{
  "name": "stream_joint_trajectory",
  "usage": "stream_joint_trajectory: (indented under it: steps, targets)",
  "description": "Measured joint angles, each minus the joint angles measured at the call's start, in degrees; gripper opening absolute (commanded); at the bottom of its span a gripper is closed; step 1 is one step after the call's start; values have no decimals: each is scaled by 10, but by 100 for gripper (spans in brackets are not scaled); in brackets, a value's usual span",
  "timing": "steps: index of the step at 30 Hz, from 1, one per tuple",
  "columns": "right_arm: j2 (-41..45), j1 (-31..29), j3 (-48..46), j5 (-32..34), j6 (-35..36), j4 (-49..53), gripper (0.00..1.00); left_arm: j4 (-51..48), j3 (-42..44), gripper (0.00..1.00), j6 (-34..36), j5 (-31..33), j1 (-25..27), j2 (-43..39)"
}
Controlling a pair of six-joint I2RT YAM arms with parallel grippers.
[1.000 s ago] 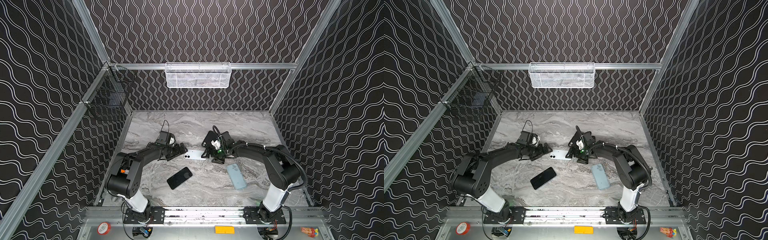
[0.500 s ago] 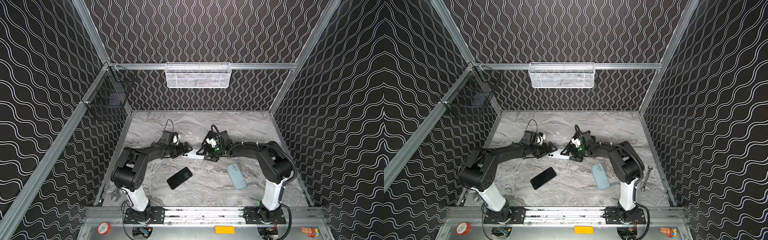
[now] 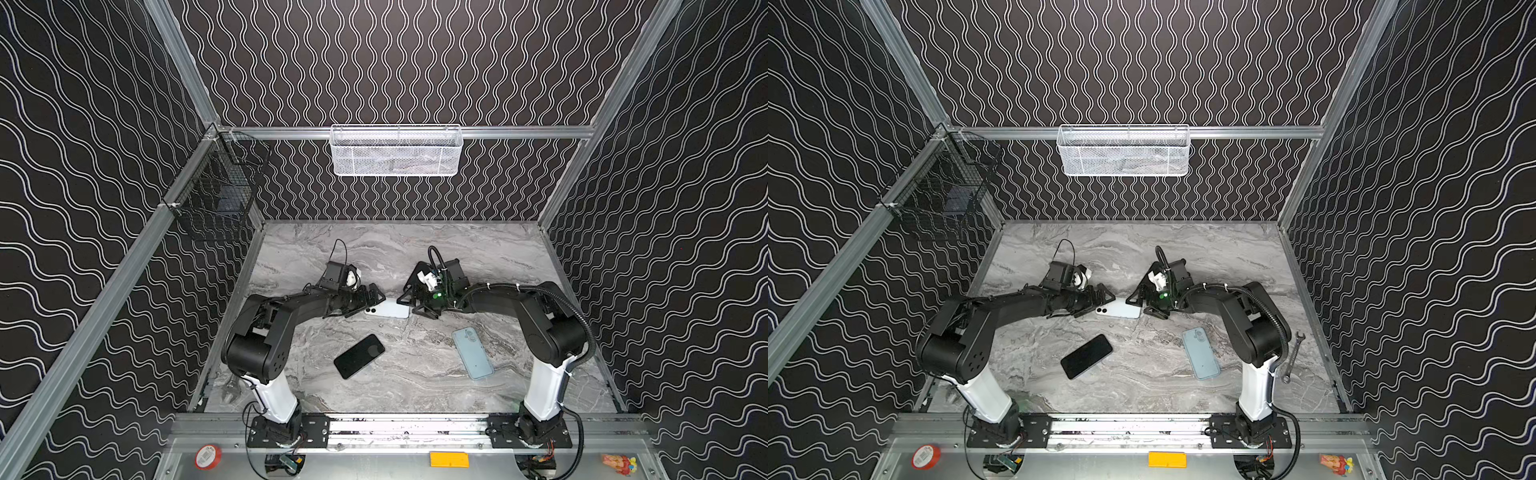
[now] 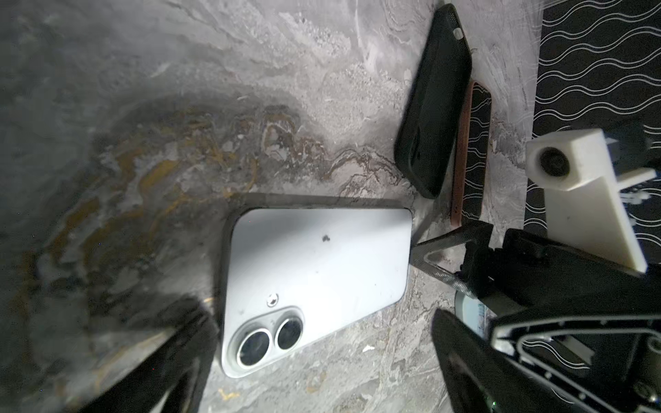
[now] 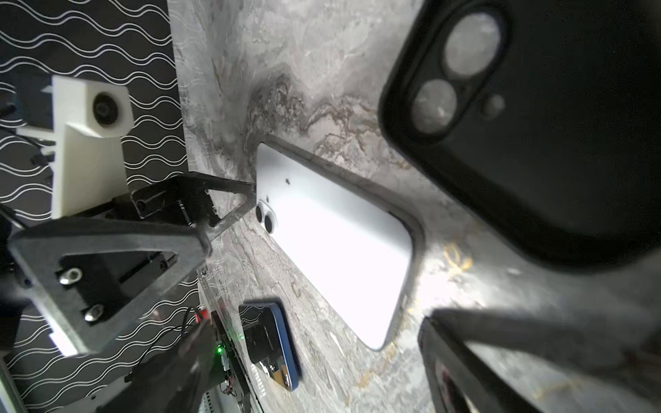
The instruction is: Put the phone into the phone case
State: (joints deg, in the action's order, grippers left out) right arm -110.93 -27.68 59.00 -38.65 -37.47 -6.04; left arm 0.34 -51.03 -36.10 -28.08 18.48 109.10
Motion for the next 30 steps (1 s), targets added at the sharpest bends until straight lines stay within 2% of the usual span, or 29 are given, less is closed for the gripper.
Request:
stream_joint_trajectory:
  steps: [7,17,30]
  targets:
    - [-21,1,-2,-27,-7,-54,91,22,-1,98,0,9,0,8]
    - [-15,2,-15,-36,-65,-102,89,79,34,98,-16,43,18,-7]
    - [48,-7,-58,-64,-94,-172,84,63,65,98,-54,46,20,-48]
